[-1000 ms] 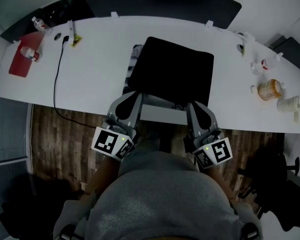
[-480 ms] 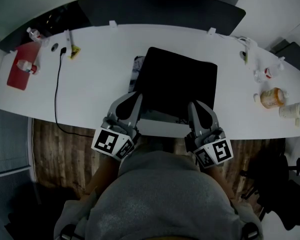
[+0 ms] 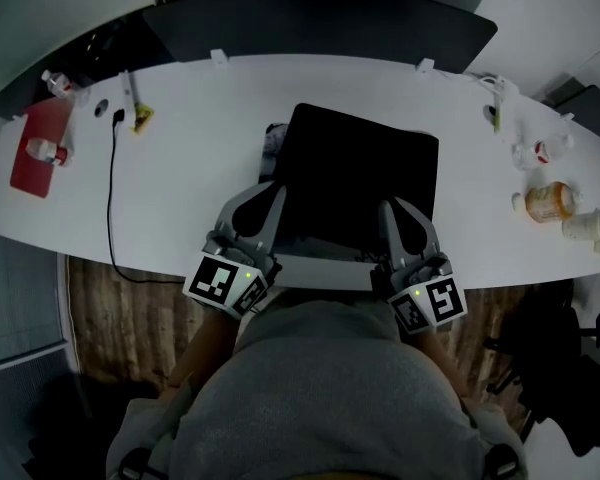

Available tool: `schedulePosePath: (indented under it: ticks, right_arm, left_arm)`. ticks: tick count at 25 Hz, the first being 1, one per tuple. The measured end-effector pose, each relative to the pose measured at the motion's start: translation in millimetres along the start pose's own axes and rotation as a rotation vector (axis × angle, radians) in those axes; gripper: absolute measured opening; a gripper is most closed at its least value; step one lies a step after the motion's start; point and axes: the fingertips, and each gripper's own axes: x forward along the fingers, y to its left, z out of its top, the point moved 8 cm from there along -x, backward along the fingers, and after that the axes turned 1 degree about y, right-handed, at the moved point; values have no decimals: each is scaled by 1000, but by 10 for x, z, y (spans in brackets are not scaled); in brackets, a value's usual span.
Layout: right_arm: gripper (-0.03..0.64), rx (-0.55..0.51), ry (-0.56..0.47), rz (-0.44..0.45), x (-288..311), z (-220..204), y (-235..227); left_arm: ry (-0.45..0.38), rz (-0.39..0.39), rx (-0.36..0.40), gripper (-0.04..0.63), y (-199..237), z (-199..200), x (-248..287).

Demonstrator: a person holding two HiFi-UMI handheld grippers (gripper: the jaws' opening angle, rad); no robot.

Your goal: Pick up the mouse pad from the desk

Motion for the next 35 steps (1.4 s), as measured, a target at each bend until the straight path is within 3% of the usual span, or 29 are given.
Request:
schedulePosePath:
  ticks: [7, 19, 27, 35]
  right_arm:
    - [0, 3, 4, -22, 14, 59, -208]
    - [0, -38, 56, -32, 47, 55, -548]
    - [6, -9, 107, -67, -3, -84, -745]
    - [115, 0, 149, -105, -23, -199, -886]
  left_arm:
    - [19, 33, -9, 0, 45, -40, 146]
    - [76, 163, -33, 2, 121, -168, 218]
    - [146, 205, -58, 93, 220, -348, 270]
    - [230, 274, -80, 206, 349, -551, 239]
